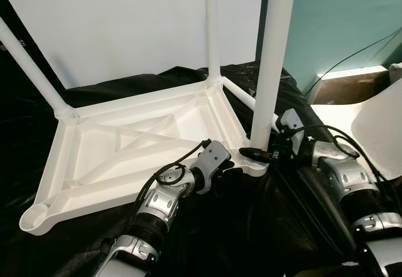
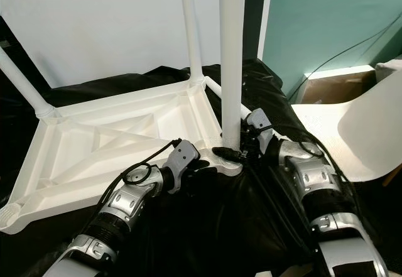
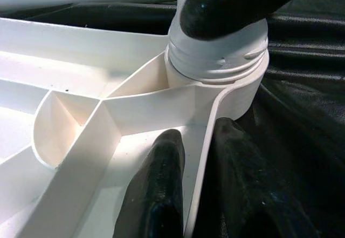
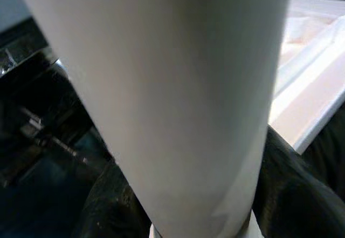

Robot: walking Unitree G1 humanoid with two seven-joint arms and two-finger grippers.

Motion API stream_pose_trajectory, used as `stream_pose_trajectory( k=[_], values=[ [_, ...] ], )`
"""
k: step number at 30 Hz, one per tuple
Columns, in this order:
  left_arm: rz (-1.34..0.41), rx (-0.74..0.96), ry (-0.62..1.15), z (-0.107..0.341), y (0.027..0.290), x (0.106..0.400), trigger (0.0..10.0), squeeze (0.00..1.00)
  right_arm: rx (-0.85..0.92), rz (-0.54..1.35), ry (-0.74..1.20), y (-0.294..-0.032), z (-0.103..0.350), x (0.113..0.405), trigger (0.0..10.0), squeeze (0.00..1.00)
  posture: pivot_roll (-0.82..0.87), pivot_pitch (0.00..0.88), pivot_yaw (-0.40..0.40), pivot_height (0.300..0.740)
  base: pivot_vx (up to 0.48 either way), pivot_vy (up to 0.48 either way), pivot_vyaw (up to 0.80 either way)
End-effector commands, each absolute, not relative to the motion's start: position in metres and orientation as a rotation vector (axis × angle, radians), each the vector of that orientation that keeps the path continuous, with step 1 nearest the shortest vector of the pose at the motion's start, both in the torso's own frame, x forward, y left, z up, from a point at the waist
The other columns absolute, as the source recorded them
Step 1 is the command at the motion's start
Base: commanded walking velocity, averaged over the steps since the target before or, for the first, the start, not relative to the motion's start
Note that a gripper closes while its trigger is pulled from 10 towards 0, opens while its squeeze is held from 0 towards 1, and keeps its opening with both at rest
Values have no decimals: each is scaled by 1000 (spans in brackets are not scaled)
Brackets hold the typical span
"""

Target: Building children table

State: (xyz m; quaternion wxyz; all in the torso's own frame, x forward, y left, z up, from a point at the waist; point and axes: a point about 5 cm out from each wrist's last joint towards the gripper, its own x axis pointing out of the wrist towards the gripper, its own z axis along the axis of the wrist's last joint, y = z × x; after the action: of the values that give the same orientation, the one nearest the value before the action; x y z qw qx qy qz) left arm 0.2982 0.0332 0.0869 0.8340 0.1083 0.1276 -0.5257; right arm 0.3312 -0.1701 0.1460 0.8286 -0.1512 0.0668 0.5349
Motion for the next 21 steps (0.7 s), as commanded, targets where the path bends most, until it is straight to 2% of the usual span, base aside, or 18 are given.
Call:
stream_pose_trajectory(
  k=[1,10,12,13,16,18,21],
  values=[
    [-1087,222,495,42,42,279,10000,0,-331,1285,219,-157,131,322,0,0,25,0,59,740,0,0,0],
    [-1089,222,496,41,41,279,10000,0,-273,1259,213,-157,128,322,0,0,22,0,60,740,0,0,0],
    [-1090,221,496,41,41,279,10000,0,-232,1227,185,-152,126,321,0,0,20,0,57,740,0,0,0],
    [-1088,220,494,41,40,279,10000,0,-155,1120,109,-135,119,315,0,0,25,0,53,740,0,0,0],
    [-1088,220,494,41,40,279,10000,0,-155,1120,109,-135,119,315,0,0,25,0,53,740,0,0,0],
    [-1085,219,492,42,41,280,10000,0,11,890,-15,-104,112,298,0,0,22,0,55,740,0,0,0],
    [-1085,219,493,42,42,280,10000,0,99,728,-63,-99,114,297,0,0,19,0,57,740,0,0,0]
  ],
)
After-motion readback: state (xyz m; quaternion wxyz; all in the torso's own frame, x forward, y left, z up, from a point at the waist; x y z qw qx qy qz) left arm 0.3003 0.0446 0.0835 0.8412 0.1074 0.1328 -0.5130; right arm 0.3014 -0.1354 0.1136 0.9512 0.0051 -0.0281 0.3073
